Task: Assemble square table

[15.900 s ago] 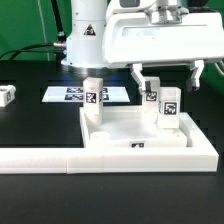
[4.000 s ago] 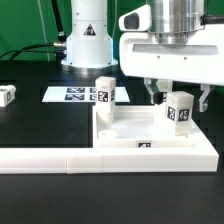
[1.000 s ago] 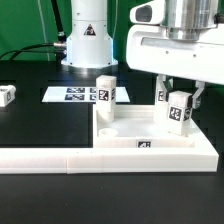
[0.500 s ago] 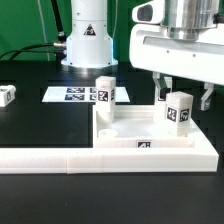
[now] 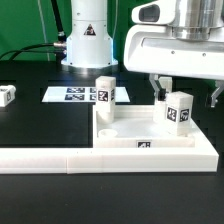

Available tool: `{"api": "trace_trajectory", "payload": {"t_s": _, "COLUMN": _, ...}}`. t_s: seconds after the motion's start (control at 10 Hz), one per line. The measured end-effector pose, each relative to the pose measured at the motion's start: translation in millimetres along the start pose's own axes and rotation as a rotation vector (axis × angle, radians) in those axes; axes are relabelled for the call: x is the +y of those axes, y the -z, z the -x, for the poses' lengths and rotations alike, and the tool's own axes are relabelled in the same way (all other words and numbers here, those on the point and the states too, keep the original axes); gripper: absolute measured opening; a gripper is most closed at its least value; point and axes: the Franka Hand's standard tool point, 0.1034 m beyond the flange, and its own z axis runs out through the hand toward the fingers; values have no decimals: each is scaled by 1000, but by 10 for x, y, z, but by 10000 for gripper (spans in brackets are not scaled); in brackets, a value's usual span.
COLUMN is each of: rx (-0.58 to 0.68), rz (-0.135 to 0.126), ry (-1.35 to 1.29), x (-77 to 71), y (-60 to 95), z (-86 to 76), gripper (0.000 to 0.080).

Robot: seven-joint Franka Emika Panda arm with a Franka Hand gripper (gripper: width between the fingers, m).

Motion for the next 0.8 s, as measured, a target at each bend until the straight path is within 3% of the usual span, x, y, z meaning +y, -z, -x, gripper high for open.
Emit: {"api": "trace_trajectory", "payload": {"t_s": 0.8, "rx": -3, "rz": 6, "ry": 547, "x": 54, "y": 3, "z": -28, "gripper": 649}}
